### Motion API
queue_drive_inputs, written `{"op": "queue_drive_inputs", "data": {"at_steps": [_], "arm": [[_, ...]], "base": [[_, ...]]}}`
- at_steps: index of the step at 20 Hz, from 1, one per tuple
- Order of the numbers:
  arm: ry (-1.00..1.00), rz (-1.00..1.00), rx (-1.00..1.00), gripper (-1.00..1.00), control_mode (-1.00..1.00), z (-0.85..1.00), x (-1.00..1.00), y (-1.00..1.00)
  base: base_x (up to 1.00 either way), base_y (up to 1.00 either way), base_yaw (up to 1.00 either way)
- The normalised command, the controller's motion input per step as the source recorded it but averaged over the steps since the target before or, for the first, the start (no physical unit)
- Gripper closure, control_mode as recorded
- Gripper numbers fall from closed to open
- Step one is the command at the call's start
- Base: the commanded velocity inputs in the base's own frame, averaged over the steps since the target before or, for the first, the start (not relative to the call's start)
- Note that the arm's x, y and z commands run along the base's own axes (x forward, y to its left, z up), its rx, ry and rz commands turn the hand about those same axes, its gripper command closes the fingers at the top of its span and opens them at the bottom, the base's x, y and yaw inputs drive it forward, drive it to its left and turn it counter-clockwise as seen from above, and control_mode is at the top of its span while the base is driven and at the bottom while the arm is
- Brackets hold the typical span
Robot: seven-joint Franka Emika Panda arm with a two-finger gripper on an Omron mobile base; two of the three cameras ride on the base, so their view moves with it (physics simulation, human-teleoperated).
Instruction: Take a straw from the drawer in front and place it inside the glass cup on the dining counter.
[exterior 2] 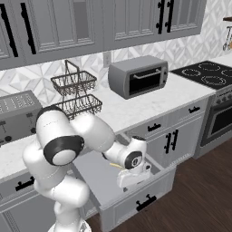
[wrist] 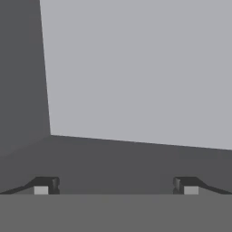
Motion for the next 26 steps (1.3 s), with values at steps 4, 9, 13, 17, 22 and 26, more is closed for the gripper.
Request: {"op": "queue_drive_inputs", "data": {"at_steps": [4, 9, 13, 17, 22, 26], "arm": [[0.0, 0.0, 0.0, -1.0, -1.0, 0.38, -0.2, -0.64], [-0.05, 0.03, 0.02, -1.0, -1.0, 0.59, 0.21, -0.1], [-0.01, 0.12, 0.1, -1.0, -1.0, 0.43, 0.52, 0.3], [0.0, 0.2, 0.09, -1.0, -1.0, 0.08, 0.52, 0.57], [0.0, 0.25, 0.05, -1.0, -1.0, 0.0, 0.45, 0.46], [-0.03, 0.31, 0.1, -1.0, -1.0, -0.01, 0.19, 0.0]], "base": [[0.0, 0.0, 0.0], [0.0, 0.0, 0.0], [0.0, 0.0, 0.0], [0.0, 0.0, 0.0], [0.0, 0.0, 0.0], [0.0, 0.0, 0.0]]}}
